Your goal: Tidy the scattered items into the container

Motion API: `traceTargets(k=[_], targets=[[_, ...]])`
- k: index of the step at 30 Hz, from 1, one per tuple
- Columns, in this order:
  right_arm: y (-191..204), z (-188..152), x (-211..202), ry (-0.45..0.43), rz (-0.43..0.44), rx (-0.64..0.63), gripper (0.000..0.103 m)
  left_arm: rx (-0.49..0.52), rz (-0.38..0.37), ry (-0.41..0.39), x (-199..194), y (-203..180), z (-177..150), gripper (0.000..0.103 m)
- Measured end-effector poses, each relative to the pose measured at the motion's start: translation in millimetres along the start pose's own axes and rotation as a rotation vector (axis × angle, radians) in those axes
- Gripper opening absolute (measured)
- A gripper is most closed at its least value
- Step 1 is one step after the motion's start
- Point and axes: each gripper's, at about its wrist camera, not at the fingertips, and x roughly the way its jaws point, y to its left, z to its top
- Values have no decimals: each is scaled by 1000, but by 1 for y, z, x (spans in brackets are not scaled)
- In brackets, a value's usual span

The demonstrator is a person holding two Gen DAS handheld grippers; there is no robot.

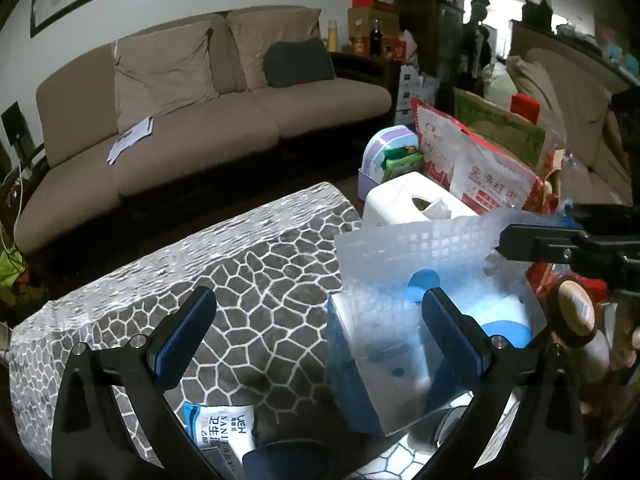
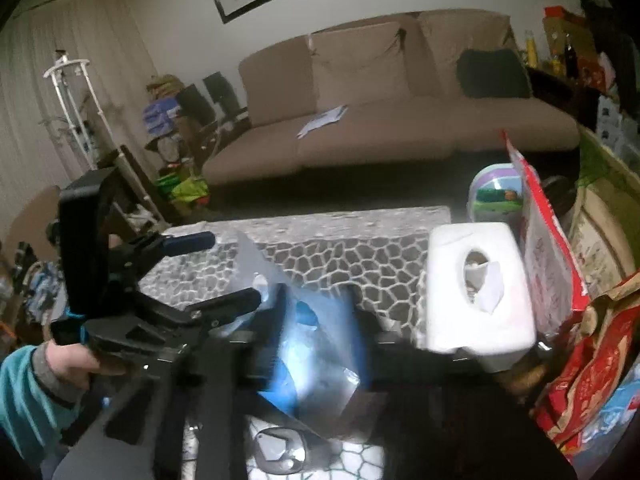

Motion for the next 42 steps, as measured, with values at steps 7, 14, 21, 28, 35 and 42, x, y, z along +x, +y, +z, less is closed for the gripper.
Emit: traceTargets(k=[7, 14, 21, 28, 35, 42], targets=[[6, -4, -8, -4, 12, -29, 9, -1, -19, -11, -2, -2, 0, 103], [9, -11, -10, 3, 22, -56, 7, -11, -5, -13, -1, 0, 4, 103], [9, -15, -14, -8, 34, -55, 7, 24, 17, -23, 5, -6, 6, 103], [8, -17, -15, -14, 45, -42, 7, 15, -36, 0, 14, -11, 7, 64], [4, -15, -21, -53, -32, -23, 12, 13, -119, -21, 7, -20, 2, 30], [12, -29, -30, -106, -197, -70, 82, -26, -143, -25, 0, -16, -1, 29]])
